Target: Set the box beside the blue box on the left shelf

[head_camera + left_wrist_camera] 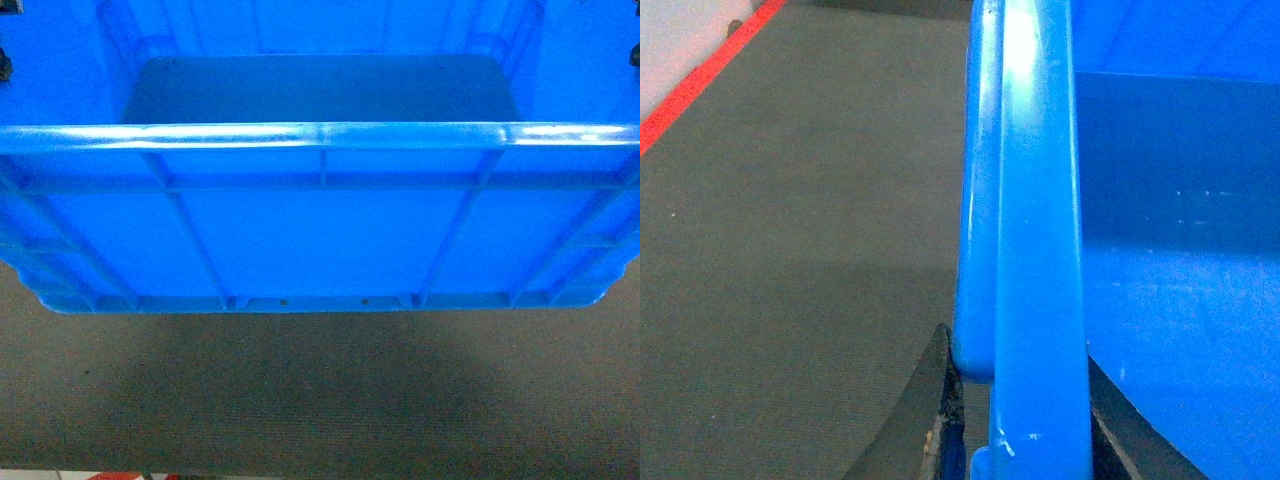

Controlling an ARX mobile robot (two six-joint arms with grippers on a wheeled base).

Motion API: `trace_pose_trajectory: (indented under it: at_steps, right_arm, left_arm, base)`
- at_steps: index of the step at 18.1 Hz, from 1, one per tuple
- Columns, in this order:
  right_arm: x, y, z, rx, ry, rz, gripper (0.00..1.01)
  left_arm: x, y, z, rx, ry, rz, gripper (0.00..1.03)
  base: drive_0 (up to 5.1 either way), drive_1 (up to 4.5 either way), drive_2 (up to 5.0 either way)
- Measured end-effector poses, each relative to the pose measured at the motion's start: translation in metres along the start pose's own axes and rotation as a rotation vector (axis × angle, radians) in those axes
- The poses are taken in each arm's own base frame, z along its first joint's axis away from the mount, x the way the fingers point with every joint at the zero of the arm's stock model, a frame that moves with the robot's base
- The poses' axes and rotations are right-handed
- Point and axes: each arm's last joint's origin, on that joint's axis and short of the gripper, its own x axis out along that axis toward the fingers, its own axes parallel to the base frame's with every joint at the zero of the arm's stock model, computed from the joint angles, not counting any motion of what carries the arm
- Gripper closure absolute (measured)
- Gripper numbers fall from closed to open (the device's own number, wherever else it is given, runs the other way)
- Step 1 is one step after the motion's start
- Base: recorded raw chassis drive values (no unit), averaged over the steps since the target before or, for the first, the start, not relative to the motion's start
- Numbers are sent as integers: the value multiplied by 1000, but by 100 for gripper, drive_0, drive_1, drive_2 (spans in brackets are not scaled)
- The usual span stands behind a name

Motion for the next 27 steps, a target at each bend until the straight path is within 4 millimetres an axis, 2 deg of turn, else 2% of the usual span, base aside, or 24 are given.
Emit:
trace_pose_trajectory:
  at_steps: [27]
  right_arm:
    - [0,0,0,-4,2,-4,80]
  left_arm:
    - [0,-1,0,2,1,-4,86]
  base:
    - [-163,-163,-163]
